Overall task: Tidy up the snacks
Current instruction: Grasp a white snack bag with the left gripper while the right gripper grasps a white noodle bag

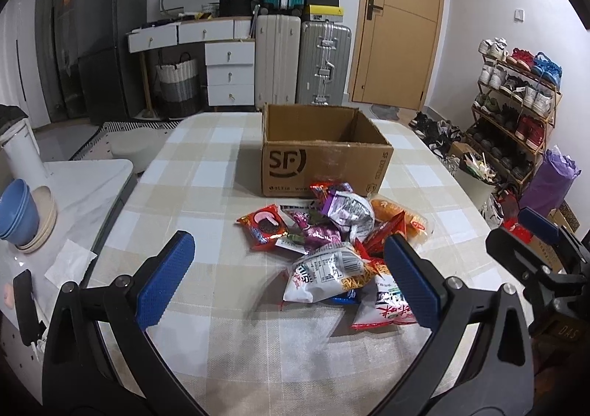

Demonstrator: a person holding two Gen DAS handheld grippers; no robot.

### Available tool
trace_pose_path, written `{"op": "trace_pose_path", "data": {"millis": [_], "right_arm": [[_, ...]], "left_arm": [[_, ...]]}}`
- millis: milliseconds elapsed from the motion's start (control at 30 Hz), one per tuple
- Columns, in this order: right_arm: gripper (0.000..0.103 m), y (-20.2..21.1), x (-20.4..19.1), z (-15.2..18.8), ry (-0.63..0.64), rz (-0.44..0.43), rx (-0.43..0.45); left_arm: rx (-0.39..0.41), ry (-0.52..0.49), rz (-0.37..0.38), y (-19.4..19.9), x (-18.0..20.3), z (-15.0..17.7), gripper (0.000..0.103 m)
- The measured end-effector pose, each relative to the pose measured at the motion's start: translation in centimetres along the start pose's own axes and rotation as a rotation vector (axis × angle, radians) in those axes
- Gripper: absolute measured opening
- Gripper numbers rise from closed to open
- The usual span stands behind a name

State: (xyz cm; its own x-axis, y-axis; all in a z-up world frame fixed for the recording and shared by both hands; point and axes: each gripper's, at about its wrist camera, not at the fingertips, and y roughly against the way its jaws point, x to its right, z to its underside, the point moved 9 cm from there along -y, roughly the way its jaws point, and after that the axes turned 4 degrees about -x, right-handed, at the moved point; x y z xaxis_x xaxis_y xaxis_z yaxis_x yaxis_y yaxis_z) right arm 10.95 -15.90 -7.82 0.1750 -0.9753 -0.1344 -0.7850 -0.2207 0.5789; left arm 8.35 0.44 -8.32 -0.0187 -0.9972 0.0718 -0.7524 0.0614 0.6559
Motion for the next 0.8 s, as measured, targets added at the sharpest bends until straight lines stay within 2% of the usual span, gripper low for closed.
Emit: {"op": "trace_pose_path", "data": {"millis": [133, 400, 667, 800], "right_arm": [[0.103, -0.6, 0.4, 0.1, -0.003, -0.007, -0.01], [0.103, -3.3, 1.4, 1.6, -0.007, -0.019, -0.047], [0.103, -6.4, 2.3, 2.6, -0.023, -0.052, -0.092], [0.103, -7.3, 2.8, 3.0, -0.036, -0.058, -0.105]], "left_arm": [[-0.036, -0.001, 0.033, -1.9, 0.2, 0.7, 0.102], [-0.167, 0.036, 0.066, -7.8, -0.7, 2.6, 0.102], [-0.238, -0.004, 0.139, -12.3, 1.8, 2.5, 0.102], [-0.316, -0.008, 0.162, -15.1, 3.0, 3.3, 0.101]]}}
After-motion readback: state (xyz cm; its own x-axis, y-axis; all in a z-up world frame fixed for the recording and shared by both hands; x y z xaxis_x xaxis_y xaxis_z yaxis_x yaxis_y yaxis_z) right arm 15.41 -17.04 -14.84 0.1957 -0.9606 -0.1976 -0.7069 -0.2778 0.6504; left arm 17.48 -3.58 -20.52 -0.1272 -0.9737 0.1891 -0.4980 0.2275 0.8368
